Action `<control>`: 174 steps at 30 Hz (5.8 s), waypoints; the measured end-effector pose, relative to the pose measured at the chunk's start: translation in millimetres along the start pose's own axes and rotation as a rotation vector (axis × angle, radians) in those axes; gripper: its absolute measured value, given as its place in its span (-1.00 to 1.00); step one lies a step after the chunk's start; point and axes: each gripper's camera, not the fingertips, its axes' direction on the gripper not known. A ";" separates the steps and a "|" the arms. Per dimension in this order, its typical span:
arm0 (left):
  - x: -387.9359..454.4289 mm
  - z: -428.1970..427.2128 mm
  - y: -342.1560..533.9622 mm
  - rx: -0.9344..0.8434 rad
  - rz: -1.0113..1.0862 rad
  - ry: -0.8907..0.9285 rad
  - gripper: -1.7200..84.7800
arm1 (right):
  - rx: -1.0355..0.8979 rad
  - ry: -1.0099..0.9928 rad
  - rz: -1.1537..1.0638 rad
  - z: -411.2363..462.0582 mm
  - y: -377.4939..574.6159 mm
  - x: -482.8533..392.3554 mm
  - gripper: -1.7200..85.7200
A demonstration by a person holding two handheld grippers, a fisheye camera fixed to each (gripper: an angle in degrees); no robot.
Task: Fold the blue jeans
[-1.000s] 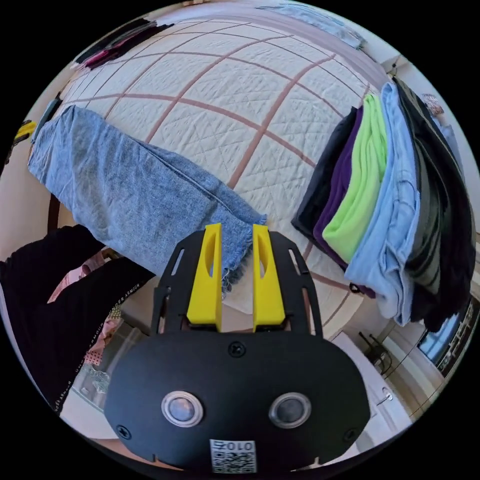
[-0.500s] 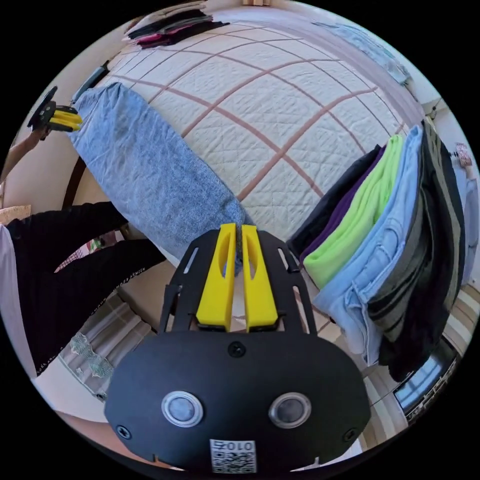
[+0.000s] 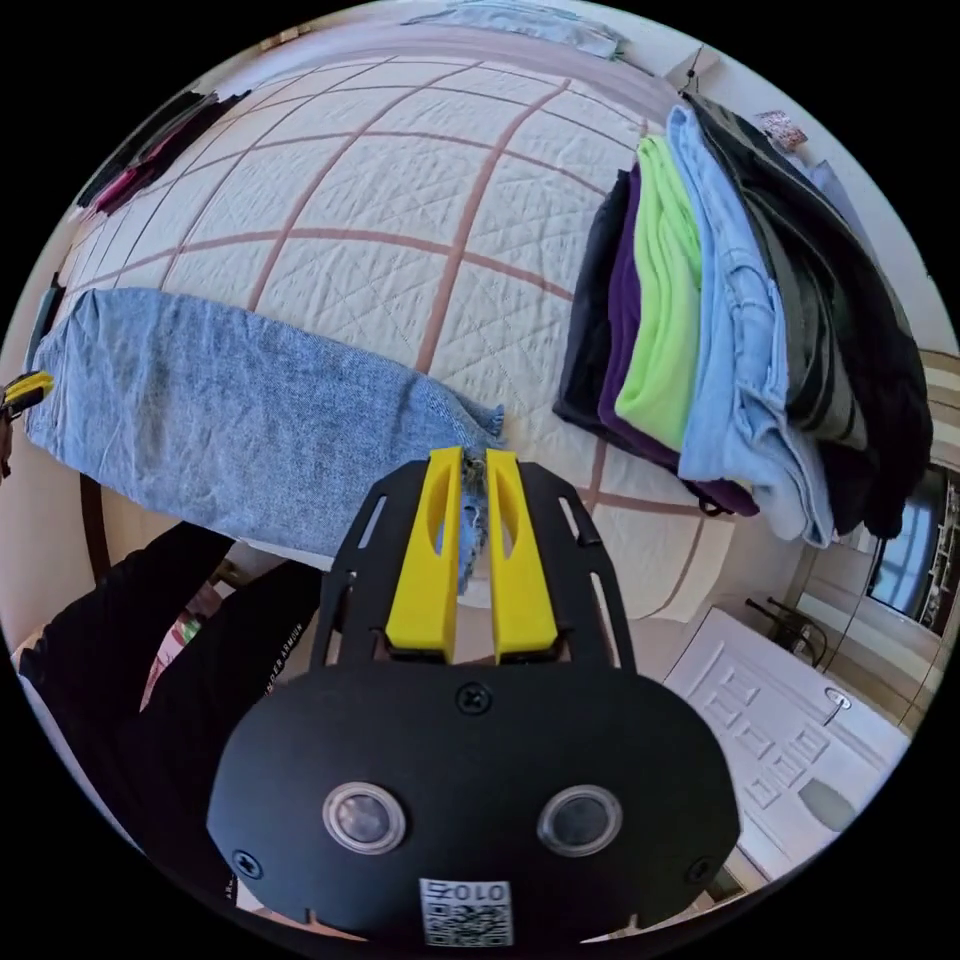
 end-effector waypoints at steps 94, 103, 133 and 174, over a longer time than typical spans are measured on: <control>-334.6 129.6 303.7 0.263 -0.289 0.027 -0.87 | 0.124 -0.552 -0.554 -332.7 -342.9 -300.8 -0.89; -321.1 150.9 482.7 0.470 -1.050 0.225 -0.79 | -0.053 -0.385 -0.734 -230.6 -313.4 -398.2 -0.91; -43.0 34.3 189.4 0.306 -0.053 0.265 -0.83 | 0.230 -0.405 0.298 33.8 166.4 -6.2 -0.76; -90.8 38.6 200.9 0.348 0.037 0.423 -0.84 | 0.448 -0.477 -0.088 -126.2 169.8 -221.8 -0.85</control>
